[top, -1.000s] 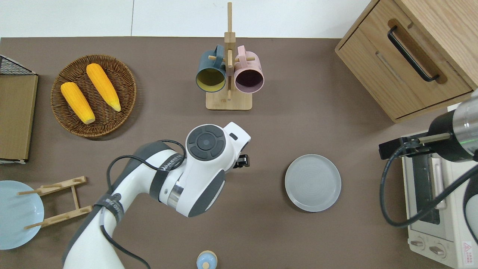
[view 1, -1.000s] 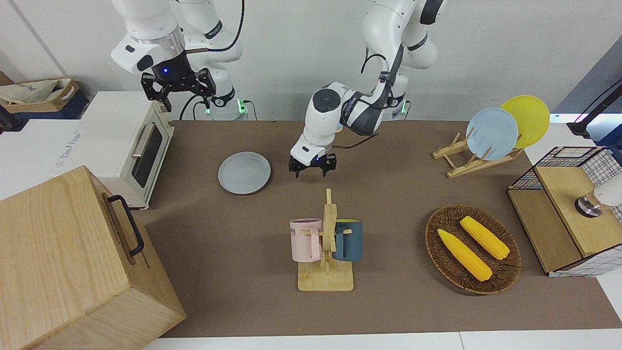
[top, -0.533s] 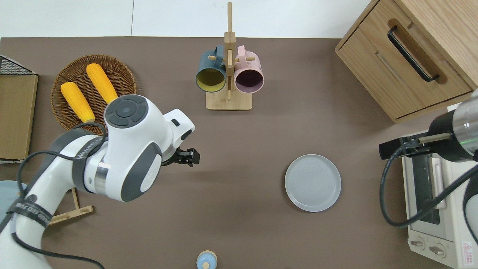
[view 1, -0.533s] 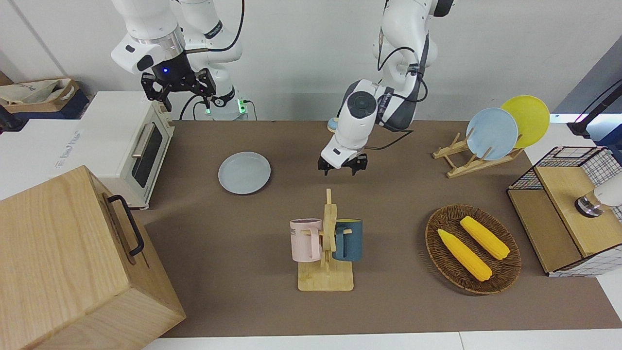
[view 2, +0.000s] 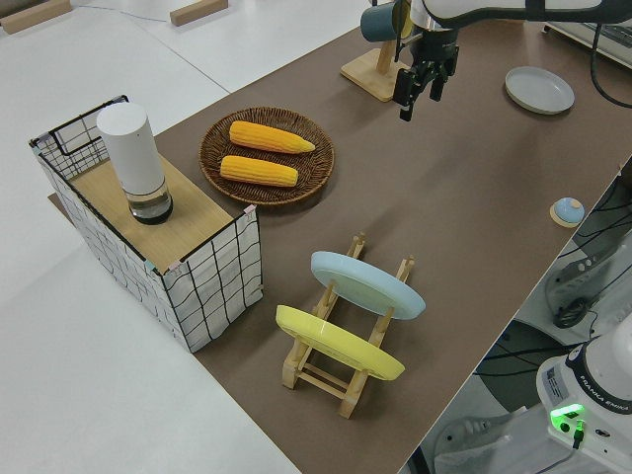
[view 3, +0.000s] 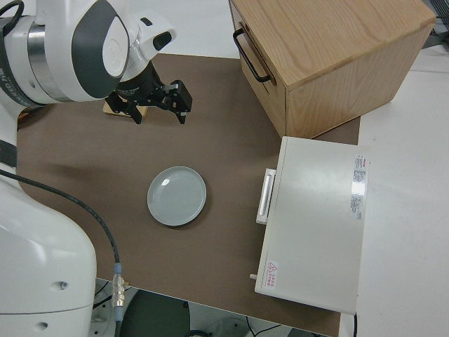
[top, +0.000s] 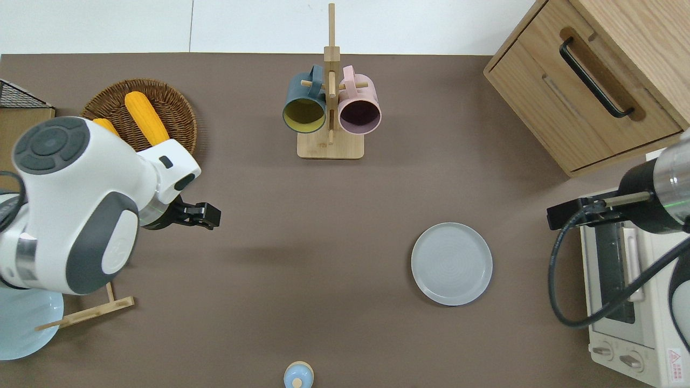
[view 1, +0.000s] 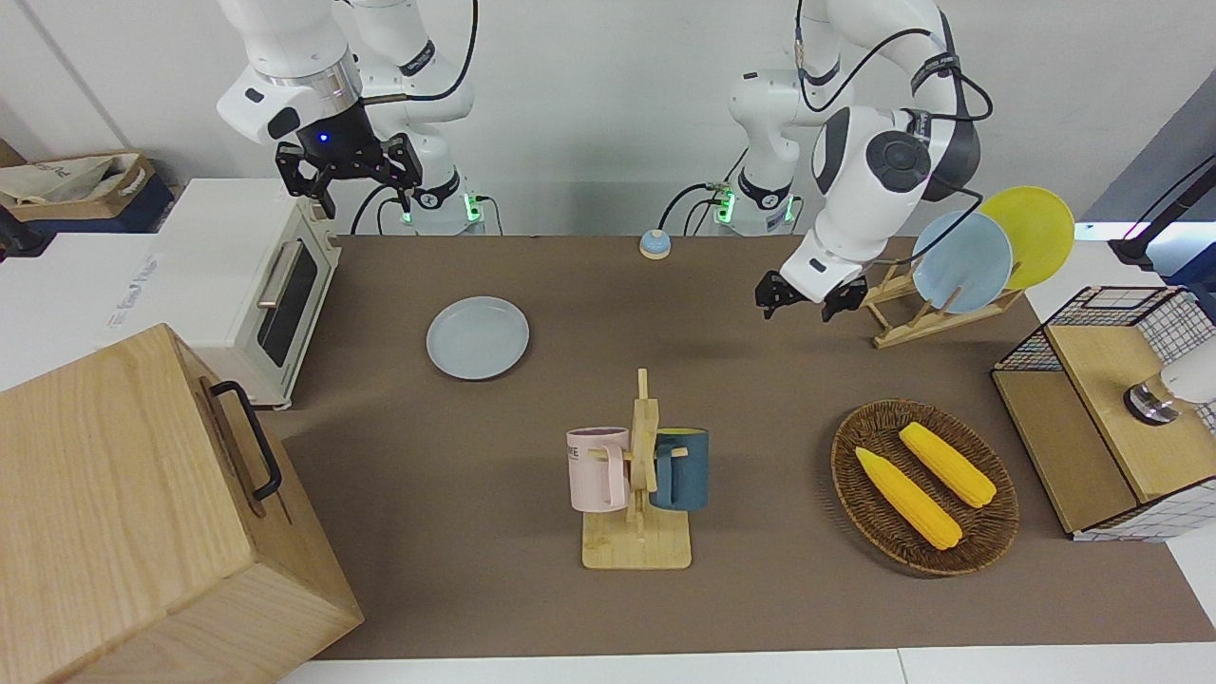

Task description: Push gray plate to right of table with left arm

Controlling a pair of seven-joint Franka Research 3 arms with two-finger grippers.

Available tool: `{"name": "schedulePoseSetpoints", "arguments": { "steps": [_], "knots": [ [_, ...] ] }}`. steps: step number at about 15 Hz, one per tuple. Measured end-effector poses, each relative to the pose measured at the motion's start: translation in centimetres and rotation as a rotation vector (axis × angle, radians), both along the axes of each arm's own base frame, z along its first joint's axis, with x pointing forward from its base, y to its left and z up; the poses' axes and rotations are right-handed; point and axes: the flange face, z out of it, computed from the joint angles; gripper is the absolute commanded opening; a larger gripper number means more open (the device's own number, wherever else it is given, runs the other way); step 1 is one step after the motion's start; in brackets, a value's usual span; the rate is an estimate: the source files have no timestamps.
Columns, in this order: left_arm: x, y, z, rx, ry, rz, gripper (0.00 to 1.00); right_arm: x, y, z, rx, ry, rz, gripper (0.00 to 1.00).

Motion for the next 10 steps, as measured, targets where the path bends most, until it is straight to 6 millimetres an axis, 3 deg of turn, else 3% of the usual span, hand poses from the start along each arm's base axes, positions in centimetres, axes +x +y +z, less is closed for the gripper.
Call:
{"name": "schedulePoseSetpoints", "arguments": {
  "steps": [6, 10],
  "knots": [
    [1.1, 7.4, 5.4, -0.002, -0.054, -0.025, 0.99, 0.0, 0.0, 0.0, 0.000, 0.000, 0.000, 0.983],
    [1.6, 10.2, 8.3, -0.004, -0.085, -0.032, 0.99, 0.0, 0.0, 0.0, 0.000, 0.000, 0.000, 0.983]
  ]
}}
